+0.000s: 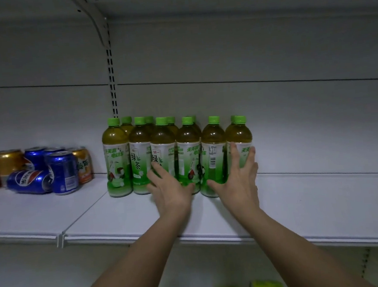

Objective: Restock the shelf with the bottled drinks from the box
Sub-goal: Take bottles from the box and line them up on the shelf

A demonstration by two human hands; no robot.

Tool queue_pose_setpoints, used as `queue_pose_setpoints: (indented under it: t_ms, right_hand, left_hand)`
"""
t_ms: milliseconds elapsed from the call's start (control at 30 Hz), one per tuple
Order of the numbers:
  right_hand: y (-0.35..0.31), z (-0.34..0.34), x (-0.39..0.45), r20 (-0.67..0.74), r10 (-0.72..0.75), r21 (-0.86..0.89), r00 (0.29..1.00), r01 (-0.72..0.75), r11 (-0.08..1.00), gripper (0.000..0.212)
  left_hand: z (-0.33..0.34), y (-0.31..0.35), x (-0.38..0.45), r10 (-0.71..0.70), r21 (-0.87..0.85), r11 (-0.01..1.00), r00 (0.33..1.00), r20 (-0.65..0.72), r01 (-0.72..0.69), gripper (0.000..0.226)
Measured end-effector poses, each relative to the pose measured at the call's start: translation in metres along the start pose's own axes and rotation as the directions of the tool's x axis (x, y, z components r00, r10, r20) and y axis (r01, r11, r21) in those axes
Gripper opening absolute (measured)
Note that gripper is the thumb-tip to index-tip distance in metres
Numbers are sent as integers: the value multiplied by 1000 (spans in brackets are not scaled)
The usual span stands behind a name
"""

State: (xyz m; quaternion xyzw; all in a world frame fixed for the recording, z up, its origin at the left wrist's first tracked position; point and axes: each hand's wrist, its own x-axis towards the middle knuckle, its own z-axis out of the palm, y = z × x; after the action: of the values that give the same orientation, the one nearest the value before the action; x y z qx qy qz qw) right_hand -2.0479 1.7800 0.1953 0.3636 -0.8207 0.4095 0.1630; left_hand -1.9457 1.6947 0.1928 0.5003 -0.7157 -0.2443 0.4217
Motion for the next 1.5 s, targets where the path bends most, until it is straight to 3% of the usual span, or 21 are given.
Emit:
queue_pose_setpoints:
  t_ms: [200, 367, 667, 733, 800, 900, 1033, 1133, 1500]
  right_hand:
    - [7, 24, 15, -2, 6, 17, 1000, -6, 1000, 120]
    - [8, 36, 24, -17, 49, -18, 999, -49, 999, 118]
    - [12, 35, 17, -72, 6, 15, 997, -5, 1000, 114]
    - [11, 35, 16, -76, 5, 17, 997, -4, 1000, 114]
    - [12, 35, 15, -84, 5, 18, 996, -3, 1000, 113]
    - [13, 35, 14, -89, 2, 27, 996, 1, 1000, 113]
    - [13, 36, 14, -94, 0, 32, 996, 3, 1000, 113]
    - [12, 37, 14, -94, 1, 20, 996, 1, 1000, 112]
    - [13, 41, 16, -94, -16, -26, 995, 14, 1000, 112]
  left_hand:
    - [23, -1, 14, 17, 70, 997, 998, -67, -12, 130]
    - [28, -3, 29, 12, 43, 999, 1000, 4, -13, 136]
    - [20, -16, 22, 128, 8, 992, 990, 61, -129, 123]
    - [6, -23, 18, 194, 78, 978, 981, -17, -192, 108]
    - [-13, -30, 16, 246, 93, 968, 948, -203, -231, 94]
    - [-41, -37, 30, 142, 31, 990, 929, -342, -140, 102]
    - [-52, -53, 60, -65, -73, 996, 988, -141, 56, 138]
    - [-42, -59, 68, -54, -50, 997, 998, -37, 52, 150]
    - [-32, -75, 82, 40, -12, 999, 999, -14, -40, 154]
